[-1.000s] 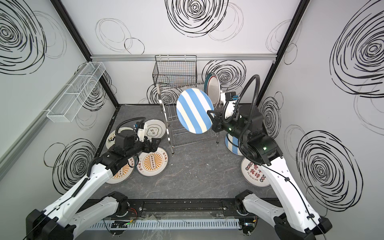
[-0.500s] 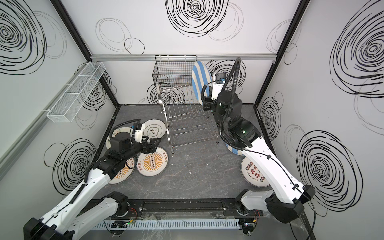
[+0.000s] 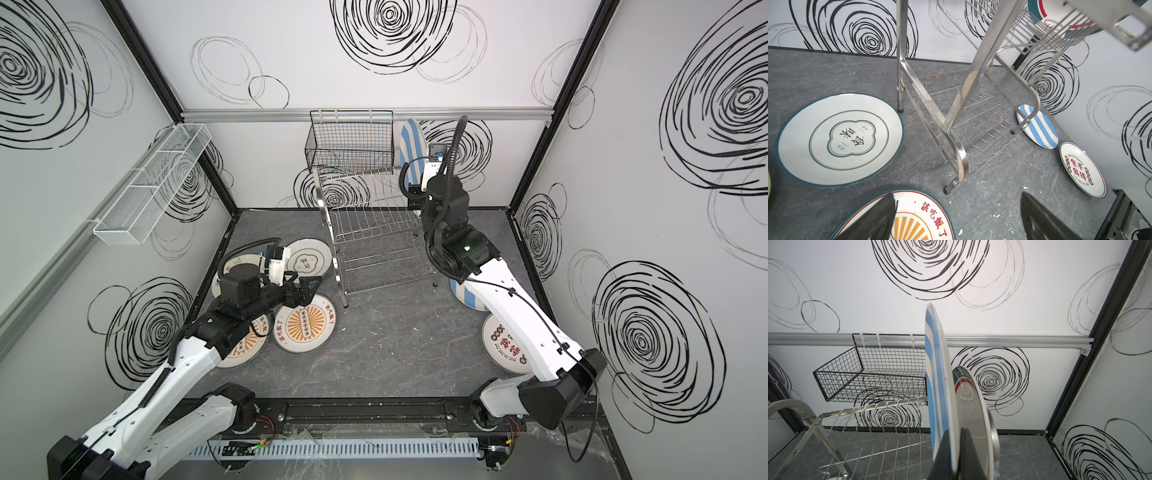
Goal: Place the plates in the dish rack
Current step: 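Carry the striped plate to the rack beside the green-rimmed plate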
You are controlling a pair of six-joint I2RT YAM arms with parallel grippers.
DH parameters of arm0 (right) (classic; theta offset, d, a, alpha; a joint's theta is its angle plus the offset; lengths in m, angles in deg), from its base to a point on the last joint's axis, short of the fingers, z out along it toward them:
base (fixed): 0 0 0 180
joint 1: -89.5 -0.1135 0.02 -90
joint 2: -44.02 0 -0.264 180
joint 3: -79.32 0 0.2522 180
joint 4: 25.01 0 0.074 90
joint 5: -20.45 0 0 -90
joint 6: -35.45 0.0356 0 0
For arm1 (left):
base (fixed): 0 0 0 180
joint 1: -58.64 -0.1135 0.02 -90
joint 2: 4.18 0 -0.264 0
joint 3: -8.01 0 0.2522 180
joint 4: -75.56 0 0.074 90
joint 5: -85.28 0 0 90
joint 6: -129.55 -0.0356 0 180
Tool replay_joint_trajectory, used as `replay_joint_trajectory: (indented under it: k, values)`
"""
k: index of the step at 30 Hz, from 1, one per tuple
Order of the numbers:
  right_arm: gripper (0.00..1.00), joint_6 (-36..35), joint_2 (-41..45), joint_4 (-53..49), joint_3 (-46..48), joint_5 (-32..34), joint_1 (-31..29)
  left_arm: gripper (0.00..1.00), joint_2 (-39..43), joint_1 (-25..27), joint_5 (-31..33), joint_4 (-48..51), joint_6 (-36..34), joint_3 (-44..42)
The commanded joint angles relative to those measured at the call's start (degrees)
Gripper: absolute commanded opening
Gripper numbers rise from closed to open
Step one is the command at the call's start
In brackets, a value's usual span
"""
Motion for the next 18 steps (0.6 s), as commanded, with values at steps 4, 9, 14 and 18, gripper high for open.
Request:
replay_joint_trajectory:
  k: [4,9,14,18]
  values:
    - [0.0,1.04,-0.78,6.93,-1.06,-2.66,1.12,0.96,0.39,-0.82,-0.75,-2.56,-0.73,-0.69]
    - [0.0,2.24,-2.49,7.5,-0.95,-4.24,2.2,0.96,-0.02,-1.08,-0.75,-2.4,-0.74,-0.59]
    - [0.0,2.74,-3.87,8.45,-0.62,-4.78,3.05,0.96,-0.63,-1.37,-0.88,-2.38,-0.63,-0.55]
    - [0.0,2.89,-4.04,8.8,-0.12,-4.6,3.57,0.96,-0.73,-1.43,-0.87,-2.31,-0.78,-0.46]
